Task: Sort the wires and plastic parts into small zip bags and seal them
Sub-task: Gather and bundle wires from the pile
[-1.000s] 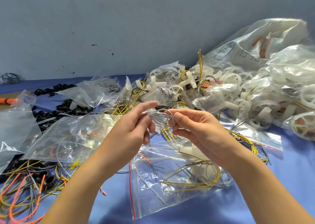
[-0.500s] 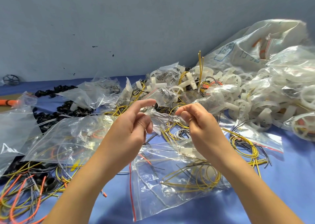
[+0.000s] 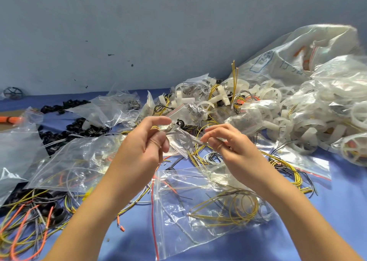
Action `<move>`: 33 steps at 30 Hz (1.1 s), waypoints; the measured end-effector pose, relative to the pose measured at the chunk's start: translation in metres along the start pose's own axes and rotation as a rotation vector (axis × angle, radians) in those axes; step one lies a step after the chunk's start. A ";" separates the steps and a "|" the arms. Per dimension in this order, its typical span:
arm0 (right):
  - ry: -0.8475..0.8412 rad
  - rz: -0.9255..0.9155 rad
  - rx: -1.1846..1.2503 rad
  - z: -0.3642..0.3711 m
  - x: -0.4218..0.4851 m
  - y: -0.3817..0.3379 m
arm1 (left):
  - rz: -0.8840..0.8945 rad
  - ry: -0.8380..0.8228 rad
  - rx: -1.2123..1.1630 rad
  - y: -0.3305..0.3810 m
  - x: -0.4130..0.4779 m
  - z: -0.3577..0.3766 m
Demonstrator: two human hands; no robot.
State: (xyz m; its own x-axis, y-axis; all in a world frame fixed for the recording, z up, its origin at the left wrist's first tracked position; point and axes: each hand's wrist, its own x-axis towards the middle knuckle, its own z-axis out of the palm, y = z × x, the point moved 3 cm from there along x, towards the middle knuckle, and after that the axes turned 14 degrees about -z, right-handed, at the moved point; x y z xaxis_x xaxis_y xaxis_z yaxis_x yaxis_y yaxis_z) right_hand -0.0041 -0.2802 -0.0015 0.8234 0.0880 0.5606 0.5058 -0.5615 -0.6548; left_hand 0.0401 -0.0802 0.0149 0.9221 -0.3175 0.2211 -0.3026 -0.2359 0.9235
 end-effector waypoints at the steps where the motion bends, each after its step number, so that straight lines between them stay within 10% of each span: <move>1: -0.031 -0.015 -0.057 -0.001 -0.001 -0.002 | 0.001 0.005 0.008 0.000 -0.001 0.000; 9: -0.169 -0.140 -0.361 0.006 0.002 -0.021 | 0.062 0.039 0.137 0.003 -0.005 0.006; 21: -0.182 -0.033 -0.095 0.019 -0.002 -0.034 | 0.159 0.490 0.819 0.001 -0.009 -0.001; 28: -0.169 -0.088 -0.015 0.015 0.000 -0.041 | -0.009 0.511 0.703 -0.002 -0.006 -0.017; 33: -0.150 -0.117 0.092 0.020 0.000 -0.042 | -0.220 0.081 -0.071 0.000 -0.006 0.008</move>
State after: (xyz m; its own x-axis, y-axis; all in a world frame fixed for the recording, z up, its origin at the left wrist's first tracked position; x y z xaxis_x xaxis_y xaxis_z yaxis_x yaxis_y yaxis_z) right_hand -0.0205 -0.2405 0.0158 0.7836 0.2737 0.5577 0.6155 -0.4637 -0.6373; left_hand 0.0330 -0.0856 0.0114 0.9812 -0.1899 0.0346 -0.0777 -0.2249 0.9713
